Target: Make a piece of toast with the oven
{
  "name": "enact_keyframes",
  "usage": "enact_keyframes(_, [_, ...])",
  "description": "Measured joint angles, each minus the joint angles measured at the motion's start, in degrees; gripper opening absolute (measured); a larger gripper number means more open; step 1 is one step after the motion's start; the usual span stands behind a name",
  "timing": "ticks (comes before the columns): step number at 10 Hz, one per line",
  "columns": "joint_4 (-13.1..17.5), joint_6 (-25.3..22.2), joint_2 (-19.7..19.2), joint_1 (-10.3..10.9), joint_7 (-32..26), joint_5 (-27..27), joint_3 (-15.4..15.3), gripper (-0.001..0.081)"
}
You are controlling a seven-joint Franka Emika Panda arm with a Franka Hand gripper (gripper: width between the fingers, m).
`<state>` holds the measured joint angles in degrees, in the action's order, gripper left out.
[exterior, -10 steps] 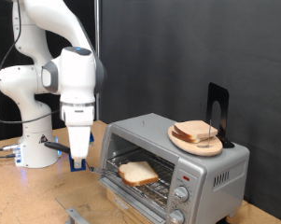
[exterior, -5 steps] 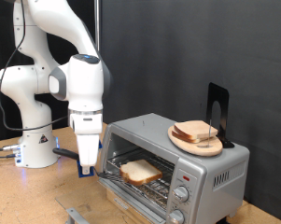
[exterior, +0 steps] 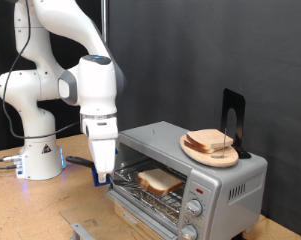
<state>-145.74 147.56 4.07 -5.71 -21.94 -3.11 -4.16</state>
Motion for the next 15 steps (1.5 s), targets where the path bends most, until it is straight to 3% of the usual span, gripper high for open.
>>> enact_keyframes(5, [0.2,-1.5,0.0,1.5,5.1,1.3,-3.5,0.0400])
enact_keyframes(8, [-0.1,-1.9,0.4,1.8,2.8,4.0,-4.0,0.0400])
enact_keyframes(12, [-4.6,-1.9,6.4,1.1,-6.3,8.9,-0.8,0.0400])
enact_keyframes(15, [-7.2,-3.8,11.0,0.2,-9.0,10.1,3.0,0.0400])
